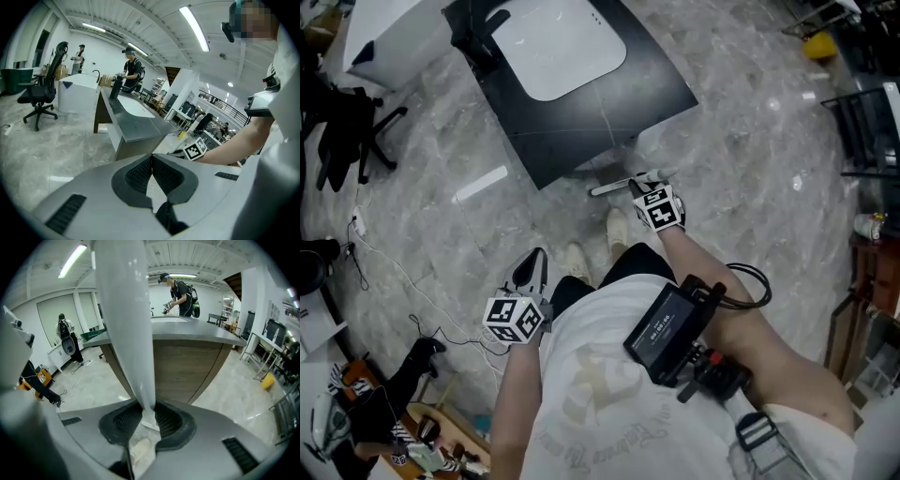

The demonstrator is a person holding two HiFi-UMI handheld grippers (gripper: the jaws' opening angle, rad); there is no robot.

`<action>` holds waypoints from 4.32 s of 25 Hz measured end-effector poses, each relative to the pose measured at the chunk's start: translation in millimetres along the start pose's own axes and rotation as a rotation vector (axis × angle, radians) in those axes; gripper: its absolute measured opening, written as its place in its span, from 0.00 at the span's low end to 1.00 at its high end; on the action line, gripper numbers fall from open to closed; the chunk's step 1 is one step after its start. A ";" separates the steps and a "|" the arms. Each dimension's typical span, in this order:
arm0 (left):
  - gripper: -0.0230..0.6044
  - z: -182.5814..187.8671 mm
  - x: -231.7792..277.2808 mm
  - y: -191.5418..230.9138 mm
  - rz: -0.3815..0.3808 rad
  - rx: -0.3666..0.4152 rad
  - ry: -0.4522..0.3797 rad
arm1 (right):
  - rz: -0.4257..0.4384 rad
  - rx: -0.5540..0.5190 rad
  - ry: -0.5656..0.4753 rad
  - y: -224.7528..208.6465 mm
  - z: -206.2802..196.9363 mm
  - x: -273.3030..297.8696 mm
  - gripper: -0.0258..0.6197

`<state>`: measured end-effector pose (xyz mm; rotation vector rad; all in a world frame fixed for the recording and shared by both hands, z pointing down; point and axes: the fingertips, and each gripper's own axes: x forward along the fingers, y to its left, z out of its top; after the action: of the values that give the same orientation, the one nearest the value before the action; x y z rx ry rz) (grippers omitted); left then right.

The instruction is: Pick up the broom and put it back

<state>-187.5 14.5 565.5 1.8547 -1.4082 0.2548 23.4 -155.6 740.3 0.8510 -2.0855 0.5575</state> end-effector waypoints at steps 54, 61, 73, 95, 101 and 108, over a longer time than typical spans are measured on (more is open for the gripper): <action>0.06 7.9 -35.2 -43.2 -0.419 0.333 0.027 | -0.142 -0.016 -0.492 121.1 86.0 -273.5 0.19; 0.06 -3.1 -34.3 -51.6 -0.451 0.354 0.048 | -0.166 -0.007 -0.519 129.4 84.0 -296.7 0.19; 0.06 -4.1 -30.8 -67.9 -0.478 0.347 0.047 | -0.208 -0.010 -0.509 129.7 65.7 -316.9 0.19; 0.06 1.8 -12.0 -71.0 -0.431 0.327 0.059 | -0.250 -0.008 -0.490 57.7 53.9 -313.5 0.19; 0.06 6.5 7.5 -94.0 -0.428 0.331 0.079 | -0.234 -0.017 -0.448 30.7 43.2 -304.7 0.19; 0.06 18.9 34.8 -108.2 -0.398 0.323 0.090 | -0.195 -0.043 -0.405 -0.1 39.7 -284.1 0.19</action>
<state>-84.3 -14.6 523.4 2.3086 -0.9492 0.3741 132.5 -73.2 488.1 1.2052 -2.3267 0.2481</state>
